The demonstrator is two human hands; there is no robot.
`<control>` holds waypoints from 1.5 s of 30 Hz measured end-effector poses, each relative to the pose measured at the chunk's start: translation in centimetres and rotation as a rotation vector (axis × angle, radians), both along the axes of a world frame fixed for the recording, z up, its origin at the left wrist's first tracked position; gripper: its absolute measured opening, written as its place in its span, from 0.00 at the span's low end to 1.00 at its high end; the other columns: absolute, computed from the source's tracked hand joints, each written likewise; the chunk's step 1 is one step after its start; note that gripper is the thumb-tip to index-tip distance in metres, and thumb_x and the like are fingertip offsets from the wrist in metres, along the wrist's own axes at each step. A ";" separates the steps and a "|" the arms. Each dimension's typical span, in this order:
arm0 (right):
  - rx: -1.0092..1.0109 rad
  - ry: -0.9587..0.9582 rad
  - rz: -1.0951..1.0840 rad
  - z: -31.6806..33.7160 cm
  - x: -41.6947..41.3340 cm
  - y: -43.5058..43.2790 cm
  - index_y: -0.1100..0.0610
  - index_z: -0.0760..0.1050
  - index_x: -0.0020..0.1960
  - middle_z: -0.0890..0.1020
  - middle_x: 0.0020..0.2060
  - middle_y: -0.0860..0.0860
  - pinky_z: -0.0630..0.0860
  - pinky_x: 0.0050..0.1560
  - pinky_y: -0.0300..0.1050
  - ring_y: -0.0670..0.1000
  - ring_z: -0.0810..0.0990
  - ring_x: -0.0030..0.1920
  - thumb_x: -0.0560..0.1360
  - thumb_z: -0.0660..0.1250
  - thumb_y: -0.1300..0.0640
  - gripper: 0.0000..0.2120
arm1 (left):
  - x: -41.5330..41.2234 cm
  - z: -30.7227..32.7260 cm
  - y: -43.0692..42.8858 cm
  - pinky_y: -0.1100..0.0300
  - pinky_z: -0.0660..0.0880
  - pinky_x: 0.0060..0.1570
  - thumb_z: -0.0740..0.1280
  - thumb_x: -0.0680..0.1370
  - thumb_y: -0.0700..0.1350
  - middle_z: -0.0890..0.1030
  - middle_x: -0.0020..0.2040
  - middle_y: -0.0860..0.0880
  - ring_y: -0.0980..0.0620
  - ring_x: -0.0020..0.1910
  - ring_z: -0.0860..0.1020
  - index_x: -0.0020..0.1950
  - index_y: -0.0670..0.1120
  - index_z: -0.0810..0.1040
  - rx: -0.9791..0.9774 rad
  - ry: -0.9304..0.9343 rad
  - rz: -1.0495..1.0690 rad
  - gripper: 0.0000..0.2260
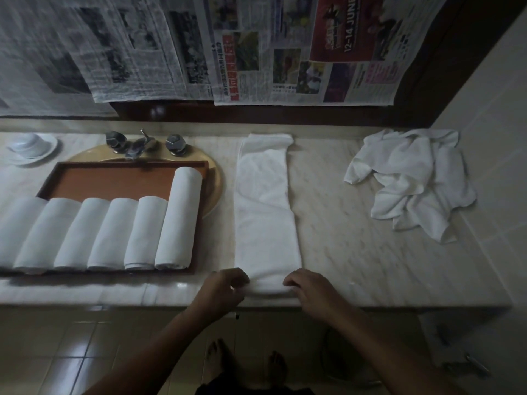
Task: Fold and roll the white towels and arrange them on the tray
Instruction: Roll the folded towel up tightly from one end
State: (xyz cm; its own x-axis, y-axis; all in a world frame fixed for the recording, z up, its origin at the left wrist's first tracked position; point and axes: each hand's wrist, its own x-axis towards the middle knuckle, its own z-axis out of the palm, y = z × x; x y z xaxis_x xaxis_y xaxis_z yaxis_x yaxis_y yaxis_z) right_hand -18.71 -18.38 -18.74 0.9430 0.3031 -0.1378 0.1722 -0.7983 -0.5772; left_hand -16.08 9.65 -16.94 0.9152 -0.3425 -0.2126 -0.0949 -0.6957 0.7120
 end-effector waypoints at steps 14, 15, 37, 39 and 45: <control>0.041 -0.018 -0.173 -0.1 -0.1 1.1 0.52 0.82 0.50 0.78 0.49 0.46 0.76 0.48 0.42 0.45 0.77 0.48 0.78 0.68 0.64 0.08 | -0.5 -1.0 -0.7 0.67 0.72 0.38 0.74 0.75 0.36 0.80 0.43 0.54 0.59 0.39 0.77 0.45 0.50 0.84 0.038 -0.158 0.132 0.08; 0.003 -0.050 -0.139 -0.2 -0.4 1.3 0.53 0.82 0.51 0.78 0.50 0.47 0.75 0.49 0.41 0.47 0.77 0.49 0.78 0.66 0.66 0.10 | -0.8 -1.2 -0.8 0.62 0.74 0.38 0.72 0.74 0.34 0.79 0.43 0.53 0.56 0.40 0.77 0.46 0.49 0.84 0.084 -0.240 0.041 0.09; 0.070 0.033 -0.088 0.8 -0.5 -0.6 0.47 0.80 0.58 0.81 0.54 0.39 0.76 0.59 0.44 0.40 0.79 0.55 0.76 0.68 0.61 0.14 | -1.5 -0.7 1.0 0.65 0.76 0.43 0.73 0.74 0.44 0.83 0.46 0.56 0.61 0.42 0.80 0.50 0.52 0.87 0.027 -0.083 0.150 0.07; 0.158 0.075 -0.181 0.7 -0.4 -0.6 0.49 0.81 0.57 0.82 0.51 0.40 0.76 0.56 0.35 0.35 0.79 0.52 0.77 0.71 0.61 0.11 | -1.2 -0.3 1.1 0.68 0.73 0.42 0.73 0.75 0.47 0.83 0.46 0.57 0.62 0.43 0.80 0.51 0.54 0.87 0.017 -0.014 0.151 0.06; 0.131 -0.049 -0.287 0.4 -0.7 0.7 0.47 0.80 0.53 0.78 0.50 0.43 0.77 0.51 0.37 0.41 0.77 0.51 0.77 0.70 0.63 0.11 | -0.2 -0.6 1.1 0.55 0.78 0.42 0.76 0.75 0.43 0.85 0.40 0.48 0.50 0.41 0.84 0.44 0.50 0.82 -0.134 0.230 0.358 0.04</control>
State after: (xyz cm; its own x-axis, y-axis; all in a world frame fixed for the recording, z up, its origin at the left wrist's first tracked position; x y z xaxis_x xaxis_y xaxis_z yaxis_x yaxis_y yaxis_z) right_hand -19.38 -17.64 -18.31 0.9971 0.0356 -0.0674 -0.0193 -0.7374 -0.6752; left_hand -16.28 10.80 -17.50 0.9150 -0.0506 -0.4002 0.3071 -0.5561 0.7723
